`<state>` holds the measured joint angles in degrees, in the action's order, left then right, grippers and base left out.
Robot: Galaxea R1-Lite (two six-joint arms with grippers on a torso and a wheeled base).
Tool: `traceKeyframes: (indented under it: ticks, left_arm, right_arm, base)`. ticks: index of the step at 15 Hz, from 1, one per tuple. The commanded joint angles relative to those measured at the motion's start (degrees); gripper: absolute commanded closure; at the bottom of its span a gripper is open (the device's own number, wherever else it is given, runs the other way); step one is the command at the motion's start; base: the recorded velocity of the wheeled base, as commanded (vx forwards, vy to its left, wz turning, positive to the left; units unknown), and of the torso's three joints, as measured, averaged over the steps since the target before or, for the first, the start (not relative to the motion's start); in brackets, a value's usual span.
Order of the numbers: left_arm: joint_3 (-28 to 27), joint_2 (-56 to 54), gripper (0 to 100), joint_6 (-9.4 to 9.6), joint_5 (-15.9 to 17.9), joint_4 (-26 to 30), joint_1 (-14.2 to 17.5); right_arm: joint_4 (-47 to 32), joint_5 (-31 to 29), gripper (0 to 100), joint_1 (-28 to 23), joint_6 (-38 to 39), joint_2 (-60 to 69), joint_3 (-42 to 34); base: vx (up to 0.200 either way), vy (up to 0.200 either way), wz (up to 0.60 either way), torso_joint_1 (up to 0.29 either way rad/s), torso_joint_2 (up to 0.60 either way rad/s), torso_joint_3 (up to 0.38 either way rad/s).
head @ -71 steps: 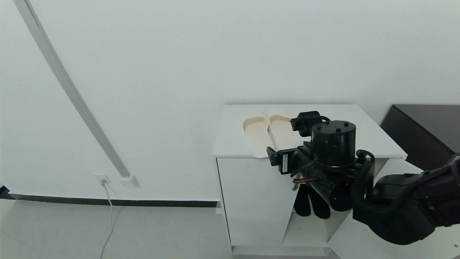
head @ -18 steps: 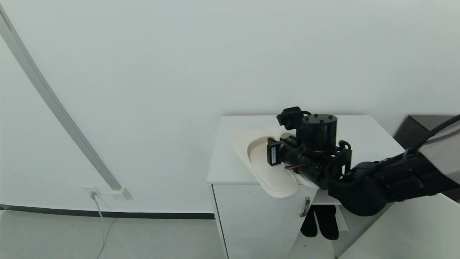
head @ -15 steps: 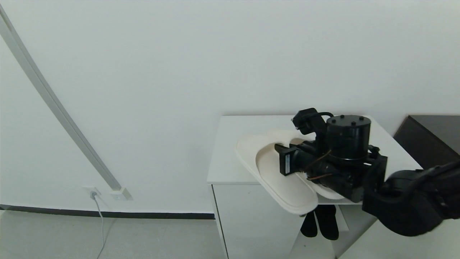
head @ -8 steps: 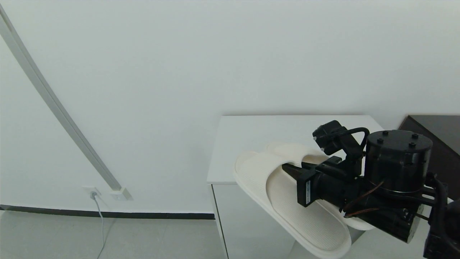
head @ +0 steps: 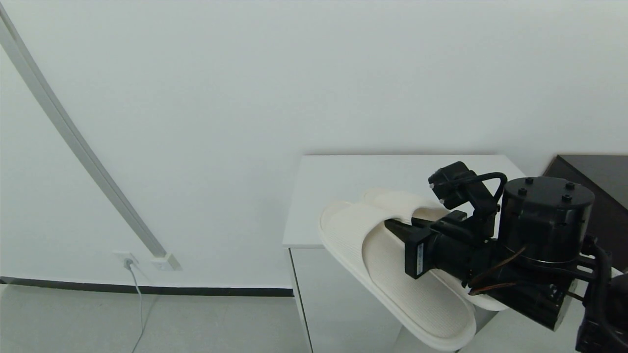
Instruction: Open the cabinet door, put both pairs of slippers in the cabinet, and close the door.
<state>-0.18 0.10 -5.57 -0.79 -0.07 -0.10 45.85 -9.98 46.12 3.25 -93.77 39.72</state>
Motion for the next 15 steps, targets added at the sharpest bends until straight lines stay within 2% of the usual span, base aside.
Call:
traceKeyframes:
  ticks: [1, 8, 15]
  left_arm:
    - [0.0, 0.1, 100, 0.03, 0.0, 0.0, 0.0]
    - [0.0, 0.1, 100, 0.12, 0.1, 0.0, 0.0]
    - [0.0, 0.1, 100, 0.12, 0.1, 0.0, 0.0]
  right_arm:
    - [0.0, 0.1, 100, 0.0, 0.0, -0.8, -0.1]
    - [0.1, 0.0, 100, -0.2, 0.3, -1.4, -0.3]
    - [0.8, 0.1, 100, -0.2, 0.3, -2.1, -0.4]
  base:
    - [-0.2, 0.0, 0.0, 0.017, 0.01, 0.007]
    - [-0.2, 0.0, 0.0, -0.005, 0.0, 0.002]
    - [0.0, 0.0, 0.0, 0.0, 0.0, 0.0]
